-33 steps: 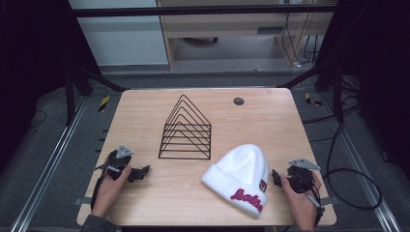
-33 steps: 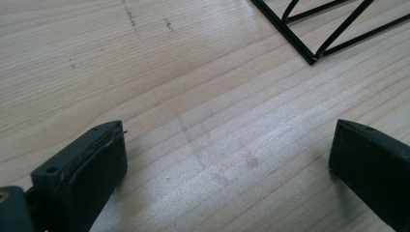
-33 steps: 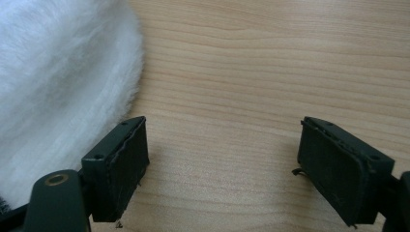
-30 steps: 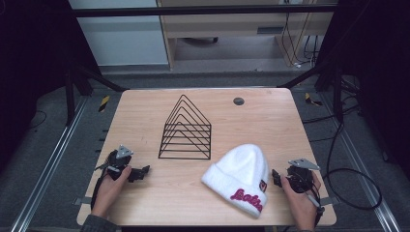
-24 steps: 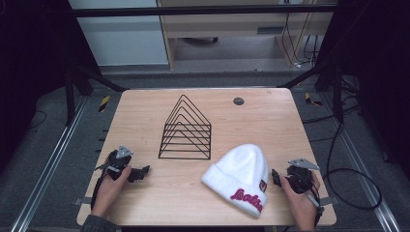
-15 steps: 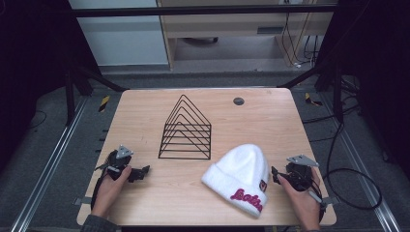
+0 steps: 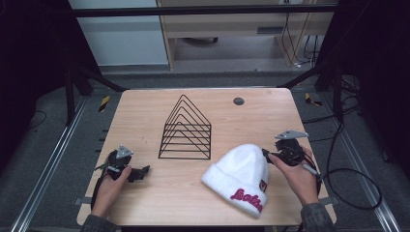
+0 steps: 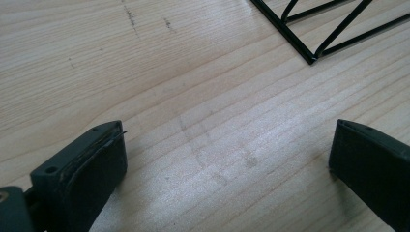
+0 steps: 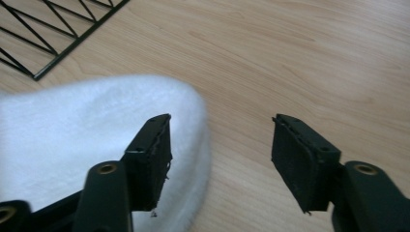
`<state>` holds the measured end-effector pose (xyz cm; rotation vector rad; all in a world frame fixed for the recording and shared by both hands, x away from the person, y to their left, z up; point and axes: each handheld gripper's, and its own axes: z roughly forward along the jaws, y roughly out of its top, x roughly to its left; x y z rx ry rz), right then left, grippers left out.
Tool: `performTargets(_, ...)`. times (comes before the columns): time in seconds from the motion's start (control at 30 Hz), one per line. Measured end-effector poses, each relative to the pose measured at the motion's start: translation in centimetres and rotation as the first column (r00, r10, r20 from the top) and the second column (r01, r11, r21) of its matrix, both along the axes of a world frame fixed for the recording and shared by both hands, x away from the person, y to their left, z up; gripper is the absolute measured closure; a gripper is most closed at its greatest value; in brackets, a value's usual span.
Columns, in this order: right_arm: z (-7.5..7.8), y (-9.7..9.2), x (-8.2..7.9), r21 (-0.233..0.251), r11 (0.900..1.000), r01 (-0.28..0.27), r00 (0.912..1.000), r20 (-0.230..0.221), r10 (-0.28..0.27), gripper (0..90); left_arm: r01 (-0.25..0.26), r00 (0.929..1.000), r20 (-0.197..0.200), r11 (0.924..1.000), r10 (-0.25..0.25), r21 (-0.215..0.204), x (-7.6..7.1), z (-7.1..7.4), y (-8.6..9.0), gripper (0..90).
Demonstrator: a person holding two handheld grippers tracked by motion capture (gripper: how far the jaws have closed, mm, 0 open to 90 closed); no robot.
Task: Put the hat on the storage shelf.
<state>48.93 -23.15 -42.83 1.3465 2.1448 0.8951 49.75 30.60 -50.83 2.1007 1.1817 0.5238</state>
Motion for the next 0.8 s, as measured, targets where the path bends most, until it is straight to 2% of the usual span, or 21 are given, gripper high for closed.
performTargets(0.1,0.0,0.9,1.1,-0.02,0.9991,-0.037,0.999,-0.025,0.037,47.8,0.003,1.0,-0.002,1.0,-0.003,0.004,0.0,0.0,0.0,0.0)
performTargets(0.2,-0.4,1.4,1.7,-0.019,0.9984,-0.054,0.9974,-0.049,0.053,49.7,0.003,1.0,-0.001,1.0,-0.003,0.004,0.0,0.0,0.0,0.0)
performTargets(0.3,-1.6,2.2,2.8,-0.01,0.9968,-0.079,0.9914,-0.105,0.077,49.6,0.003,1.0,-0.001,1.0,-0.003,0.004,0.0,0.0,0.0,0.0)
performTargets(0.4,-2.6,2.6,3.3,-0.019,0.9974,-0.069,0.9878,-0.141,0.066,48.8,0.003,1.0,-0.001,1.0,-0.003,0.004,0.0,0.0,0.0,0.0)
performTargets(0.47,-3.3,2.5,3.6,-0.008,0.998,-0.062,0.9841,-0.167,0.06,48.8,0.003,1.0,-0.002,1.0,-0.003,0.005,0.0,0.0,0.0,0.0)
performTargets(0.63,-4.5,2.4,4.0,-0.002,0.9983,-0.058,0.9781,-0.2,0.056,51.8,0.003,1.0,-0.002,1.0,-0.003,0.005,0.0,0.0,0.0,0.0)
performTargets(0.8,-4.9,2.4,4.0,0.008,0.9984,-0.056,0.9741,-0.219,0.056,57.9,0.002,1.0,-0.001,1.0,-0.002,0.002,0.0,0.0,0.0,0.0)
